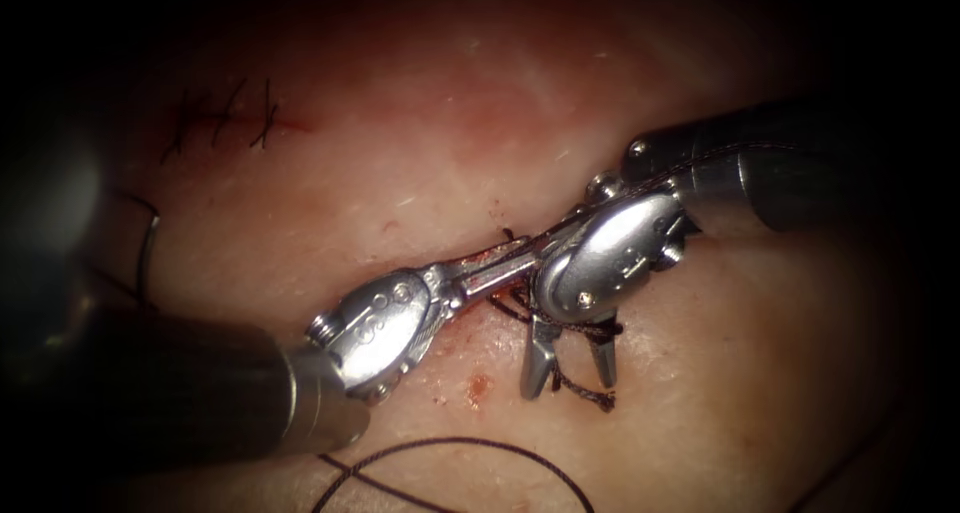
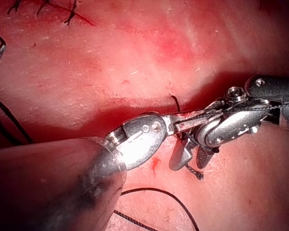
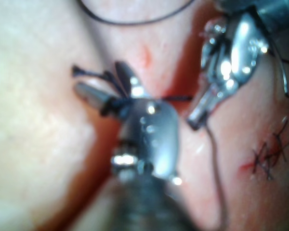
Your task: Wound Closure
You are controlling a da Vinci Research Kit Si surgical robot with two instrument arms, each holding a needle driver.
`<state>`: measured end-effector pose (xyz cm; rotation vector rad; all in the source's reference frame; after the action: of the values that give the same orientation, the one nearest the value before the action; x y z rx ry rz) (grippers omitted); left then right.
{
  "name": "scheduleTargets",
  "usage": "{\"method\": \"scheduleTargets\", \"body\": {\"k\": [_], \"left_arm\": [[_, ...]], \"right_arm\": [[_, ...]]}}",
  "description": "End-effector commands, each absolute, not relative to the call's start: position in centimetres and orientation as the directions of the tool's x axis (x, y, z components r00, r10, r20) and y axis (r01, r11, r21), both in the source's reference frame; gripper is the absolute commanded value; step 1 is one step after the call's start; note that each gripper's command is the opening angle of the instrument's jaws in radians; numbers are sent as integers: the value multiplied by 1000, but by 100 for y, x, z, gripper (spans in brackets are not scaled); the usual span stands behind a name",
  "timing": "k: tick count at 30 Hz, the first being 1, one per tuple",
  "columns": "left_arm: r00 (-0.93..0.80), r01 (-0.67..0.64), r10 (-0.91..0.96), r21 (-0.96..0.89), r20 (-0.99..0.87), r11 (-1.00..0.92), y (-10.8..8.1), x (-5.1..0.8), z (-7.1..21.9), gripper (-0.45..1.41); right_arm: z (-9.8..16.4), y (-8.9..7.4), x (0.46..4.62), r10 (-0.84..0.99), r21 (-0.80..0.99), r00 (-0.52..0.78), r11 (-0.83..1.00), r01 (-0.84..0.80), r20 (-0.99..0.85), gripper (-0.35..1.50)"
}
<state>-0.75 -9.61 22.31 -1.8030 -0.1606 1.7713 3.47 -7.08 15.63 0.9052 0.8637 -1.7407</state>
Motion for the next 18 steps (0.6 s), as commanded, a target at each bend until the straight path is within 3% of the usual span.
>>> {"method": "scheduleTargets", "body": {"k": [1, 4, 6, 17, 18], "left_arm": [[101, -320, 487, -492, -867, -810, -970, -79, 2235, -45], [103, -324, 488, -493, -867, -807, -967, -74, 2235, -45], [103, -329, 490, -495, -866, -805, -964, -69, 2235, -45], [111, -338, 489, -495, -865, -800, -959, -68, 2237, -45], [111, -339, 488, -495, -866, -800, -959, -69, 2237, -45]], "right_arm": [[1566, -715, 354, -403, -142, -271, -320, 937, -874, 54], [1563, -716, 354, -373, -160, -285, -332, 930, -883, 19], [1557, -720, 352, -328, -206, -310, -314, 927, -892, 12], [1550, -747, 336, -298, -225, -319, -309, 924, -900, 51], [1549, -749, 335, -305, -209, -304, -308, 928, -902, 68]]}}
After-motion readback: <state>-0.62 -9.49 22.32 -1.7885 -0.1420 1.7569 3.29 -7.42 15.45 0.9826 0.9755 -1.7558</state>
